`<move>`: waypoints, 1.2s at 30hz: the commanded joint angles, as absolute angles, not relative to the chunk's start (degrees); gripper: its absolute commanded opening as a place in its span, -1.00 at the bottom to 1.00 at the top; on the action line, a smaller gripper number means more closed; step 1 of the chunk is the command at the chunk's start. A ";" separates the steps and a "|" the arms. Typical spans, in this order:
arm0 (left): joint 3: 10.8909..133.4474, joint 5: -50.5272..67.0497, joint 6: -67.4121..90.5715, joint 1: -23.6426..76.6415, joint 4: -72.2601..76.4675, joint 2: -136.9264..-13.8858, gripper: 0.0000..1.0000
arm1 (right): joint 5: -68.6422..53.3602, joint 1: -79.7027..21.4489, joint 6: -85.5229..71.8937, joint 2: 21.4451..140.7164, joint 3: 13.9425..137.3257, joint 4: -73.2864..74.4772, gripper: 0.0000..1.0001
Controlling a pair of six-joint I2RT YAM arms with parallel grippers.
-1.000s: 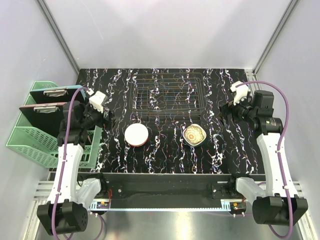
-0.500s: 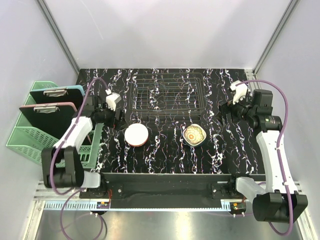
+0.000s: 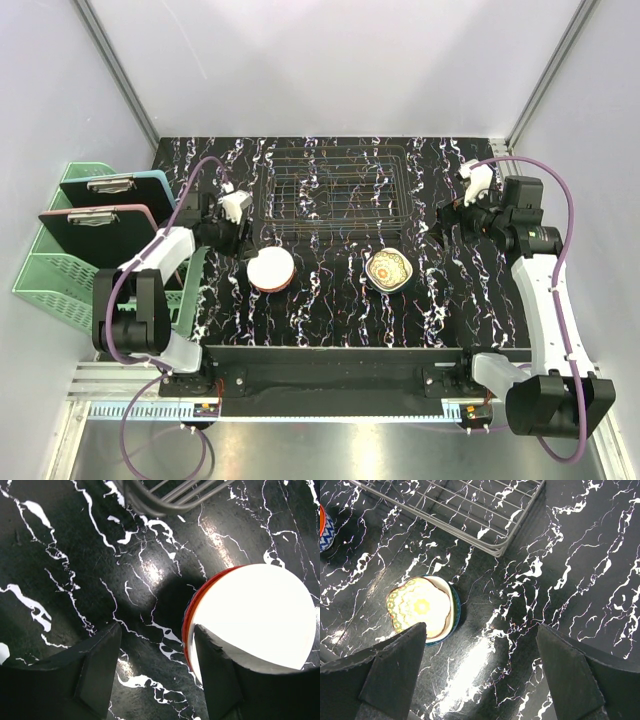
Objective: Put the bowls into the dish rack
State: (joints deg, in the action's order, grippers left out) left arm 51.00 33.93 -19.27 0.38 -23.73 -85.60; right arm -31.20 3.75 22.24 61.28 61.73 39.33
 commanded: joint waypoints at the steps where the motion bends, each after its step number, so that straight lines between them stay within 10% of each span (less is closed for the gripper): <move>1: 51.15 32.43 -19.42 2.37 -21.44 -82.62 0.25 | -33.13 3.43 21.36 61.61 64.25 38.94 0.99; 36: 49.39 25.40 -22.50 10.11 -24.96 -81.21 -0.78 | -34.72 3.43 20.92 61.96 63.81 38.85 0.99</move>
State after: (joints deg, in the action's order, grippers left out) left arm 50.00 26.48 -21.65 9.56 -24.58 -81.87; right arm -32.71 3.75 21.61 61.84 61.93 39.31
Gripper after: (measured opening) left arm 0.168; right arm 0.994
